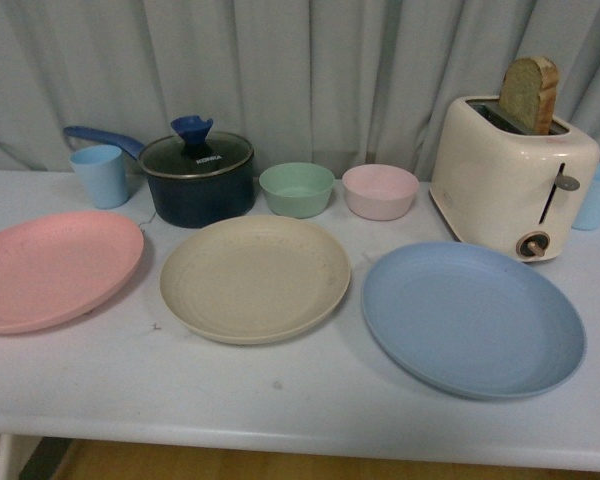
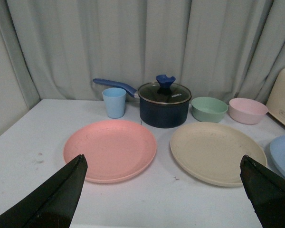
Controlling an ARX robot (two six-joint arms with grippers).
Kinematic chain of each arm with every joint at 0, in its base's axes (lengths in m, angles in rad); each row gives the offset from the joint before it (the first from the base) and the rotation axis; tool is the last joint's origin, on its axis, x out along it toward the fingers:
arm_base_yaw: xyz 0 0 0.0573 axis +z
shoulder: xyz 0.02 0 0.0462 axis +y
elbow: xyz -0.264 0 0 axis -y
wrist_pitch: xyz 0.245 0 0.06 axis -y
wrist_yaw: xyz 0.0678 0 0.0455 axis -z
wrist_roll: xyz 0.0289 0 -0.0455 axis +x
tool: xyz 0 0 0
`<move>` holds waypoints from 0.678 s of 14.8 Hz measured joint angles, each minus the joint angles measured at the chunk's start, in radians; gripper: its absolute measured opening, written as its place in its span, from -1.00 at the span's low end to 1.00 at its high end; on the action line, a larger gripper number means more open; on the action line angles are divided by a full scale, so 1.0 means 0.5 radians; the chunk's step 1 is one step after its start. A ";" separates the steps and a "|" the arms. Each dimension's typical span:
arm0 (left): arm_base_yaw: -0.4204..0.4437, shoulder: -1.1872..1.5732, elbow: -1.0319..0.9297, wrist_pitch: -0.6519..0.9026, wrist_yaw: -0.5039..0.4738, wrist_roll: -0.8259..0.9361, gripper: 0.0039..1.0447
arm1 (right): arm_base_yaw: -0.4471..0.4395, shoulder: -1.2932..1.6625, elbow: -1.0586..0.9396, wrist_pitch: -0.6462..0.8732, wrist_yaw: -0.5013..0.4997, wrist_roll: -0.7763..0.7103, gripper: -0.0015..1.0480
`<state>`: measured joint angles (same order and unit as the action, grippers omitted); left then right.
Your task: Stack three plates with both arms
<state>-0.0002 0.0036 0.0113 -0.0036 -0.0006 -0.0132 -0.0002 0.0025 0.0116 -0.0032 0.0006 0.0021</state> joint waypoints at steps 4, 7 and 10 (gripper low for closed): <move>0.000 0.000 0.000 0.000 0.000 0.000 0.88 | 0.000 0.000 0.000 0.000 0.000 0.000 0.87; 0.000 0.000 0.000 0.000 0.000 0.000 0.88 | 0.000 0.000 0.000 0.000 0.000 0.000 0.87; 0.000 0.000 0.000 0.000 0.000 0.000 0.88 | 0.000 0.000 0.000 0.000 0.000 0.001 0.87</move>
<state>-0.0002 0.0036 0.0113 -0.0036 -0.0006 -0.0132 -0.0002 0.0025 0.0116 -0.0032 0.0006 0.0025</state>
